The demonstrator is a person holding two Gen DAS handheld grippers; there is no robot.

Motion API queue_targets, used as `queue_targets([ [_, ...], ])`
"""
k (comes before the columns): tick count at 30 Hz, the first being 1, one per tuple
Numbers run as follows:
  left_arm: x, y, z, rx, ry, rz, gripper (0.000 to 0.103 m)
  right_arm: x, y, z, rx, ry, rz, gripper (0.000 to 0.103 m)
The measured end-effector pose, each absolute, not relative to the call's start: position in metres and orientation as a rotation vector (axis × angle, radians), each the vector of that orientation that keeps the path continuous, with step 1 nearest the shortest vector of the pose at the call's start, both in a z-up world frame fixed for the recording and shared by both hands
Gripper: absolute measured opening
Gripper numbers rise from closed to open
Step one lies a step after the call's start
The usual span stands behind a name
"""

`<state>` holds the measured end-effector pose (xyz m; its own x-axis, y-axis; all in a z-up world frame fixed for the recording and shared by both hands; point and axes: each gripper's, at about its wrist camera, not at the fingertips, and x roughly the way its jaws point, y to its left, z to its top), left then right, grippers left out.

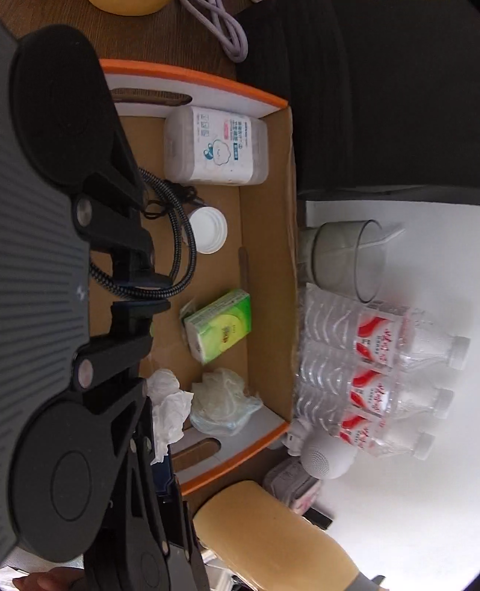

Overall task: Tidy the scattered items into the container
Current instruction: 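Carry cable and tissue over the box and release both inside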

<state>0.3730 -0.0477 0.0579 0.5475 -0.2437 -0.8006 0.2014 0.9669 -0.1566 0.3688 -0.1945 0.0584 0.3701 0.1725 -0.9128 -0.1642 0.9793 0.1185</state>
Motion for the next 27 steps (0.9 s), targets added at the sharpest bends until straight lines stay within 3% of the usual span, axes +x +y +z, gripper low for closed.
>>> queue_targets([
  [5, 0.391, -0.057, 0.046, -0.106, 1.023, -0.265, 0.008, 0.385, -0.189, 0.037, 0.015, 1.292, 0.197, 0.035],
  [8, 0.391, -0.057, 0.049, -0.146, 1.049, -0.290, 0.011, 0.384, -0.186, 0.034, -0.033, 1.303, 0.149, 0.053],
  [9, 0.388, -0.055, 0.054, -0.154, 1.036, -0.306, 0.020, 0.381, -0.184, 0.036, -0.055, 1.297, 0.147, 0.062],
  [10, 0.385, -0.052, 0.060, -0.156, 1.022, -0.314, 0.035, 0.378, -0.182, 0.039, -0.063, 1.295, 0.151, 0.070],
  [11, 0.382, -0.049, 0.067, -0.154, 1.012, -0.311, 0.044, 0.374, -0.182, 0.042, -0.064, 1.297, 0.159, 0.086],
  [12, 0.380, -0.044, 0.075, -0.153, 1.002, -0.299, 0.057, 0.372, -0.181, 0.046, -0.062, 1.298, 0.165, 0.089],
  [14, 0.376, -0.033, 0.092, -0.162, 0.992, -0.272, 0.065, 0.369, -0.182, 0.060, -0.046, 1.296, 0.158, 0.089],
  [16, 0.372, -0.022, 0.107, -0.161, 0.996, -0.225, 0.095, 0.367, -0.184, 0.078, -0.017, 1.286, 0.155, 0.089],
  [17, 0.369, -0.017, 0.114, -0.148, 1.005, -0.198, 0.101, 0.364, -0.184, 0.088, 0.000, 1.281, 0.157, 0.089],
  [27, 0.314, 0.011, 0.155, -0.042, 1.069, -0.044, 0.103, 0.320, -0.184, 0.160, 0.058, 1.169, 0.132, 0.091],
])
